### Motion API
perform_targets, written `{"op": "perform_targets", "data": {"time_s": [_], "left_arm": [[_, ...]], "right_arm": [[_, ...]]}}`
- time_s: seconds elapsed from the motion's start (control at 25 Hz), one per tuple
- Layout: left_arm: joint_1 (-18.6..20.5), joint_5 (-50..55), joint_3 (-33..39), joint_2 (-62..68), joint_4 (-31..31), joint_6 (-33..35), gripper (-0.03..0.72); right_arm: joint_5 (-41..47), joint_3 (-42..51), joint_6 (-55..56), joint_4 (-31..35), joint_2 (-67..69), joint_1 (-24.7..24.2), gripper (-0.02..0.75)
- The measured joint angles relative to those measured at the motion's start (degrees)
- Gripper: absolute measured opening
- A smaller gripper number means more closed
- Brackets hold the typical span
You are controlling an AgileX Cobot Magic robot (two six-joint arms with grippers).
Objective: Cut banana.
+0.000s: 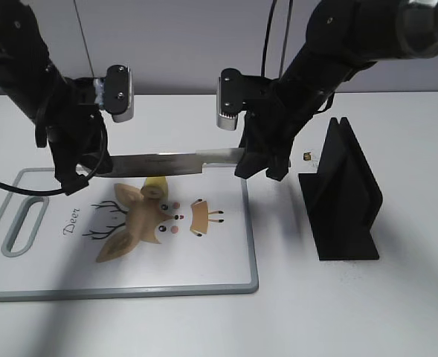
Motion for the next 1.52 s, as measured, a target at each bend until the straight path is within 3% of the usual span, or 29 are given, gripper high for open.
{"op": "perform_targets", "data": {"time_s": [1.52], "left_arm": [[0.07, -4.49, -0.75, 7.45, -0.52, 0.05, -0.007]], "right_arm": [[-4.75, -0.1, -0.24, -0.48, 6.5, -0.02, 0.159]]}}
